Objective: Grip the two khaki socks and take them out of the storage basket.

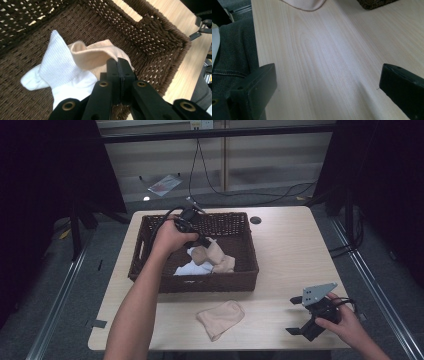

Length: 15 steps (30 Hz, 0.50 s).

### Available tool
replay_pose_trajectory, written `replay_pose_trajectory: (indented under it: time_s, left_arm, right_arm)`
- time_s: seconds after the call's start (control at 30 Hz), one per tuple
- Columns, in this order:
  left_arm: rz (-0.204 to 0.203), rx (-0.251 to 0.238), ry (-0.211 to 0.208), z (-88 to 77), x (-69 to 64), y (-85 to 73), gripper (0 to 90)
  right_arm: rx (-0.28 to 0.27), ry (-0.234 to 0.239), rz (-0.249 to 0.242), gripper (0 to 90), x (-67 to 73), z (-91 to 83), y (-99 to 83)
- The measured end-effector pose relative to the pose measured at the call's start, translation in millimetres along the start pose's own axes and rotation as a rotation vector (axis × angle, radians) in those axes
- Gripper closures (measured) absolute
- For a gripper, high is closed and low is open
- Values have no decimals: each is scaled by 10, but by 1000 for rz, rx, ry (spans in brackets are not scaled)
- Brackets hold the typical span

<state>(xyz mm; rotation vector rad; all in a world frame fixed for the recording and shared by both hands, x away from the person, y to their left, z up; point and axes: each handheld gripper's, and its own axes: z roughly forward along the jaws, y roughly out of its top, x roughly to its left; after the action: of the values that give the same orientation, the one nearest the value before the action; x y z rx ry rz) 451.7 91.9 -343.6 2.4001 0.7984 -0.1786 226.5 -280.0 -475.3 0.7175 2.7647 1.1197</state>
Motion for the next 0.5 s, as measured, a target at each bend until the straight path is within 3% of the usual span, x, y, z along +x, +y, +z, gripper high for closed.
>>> replay_pose_trajectory:
  time_s: [0.13, 0.17, 0.5]
  left_arm:
    - [-24, -22, -4, -94, -58, 12, 892]
    - [-2, -8, -2, -128, -58, 19, 892]
    - [-6, -28, -4, -398, -195, 77, 892]
  right_arm:
    - [0, 1, -1, 10, 0, 0, 0]
    - [0, 0, 0, 10, 1, -1, 0]
    - [-3, 0, -1, 10, 1, 1, 3]
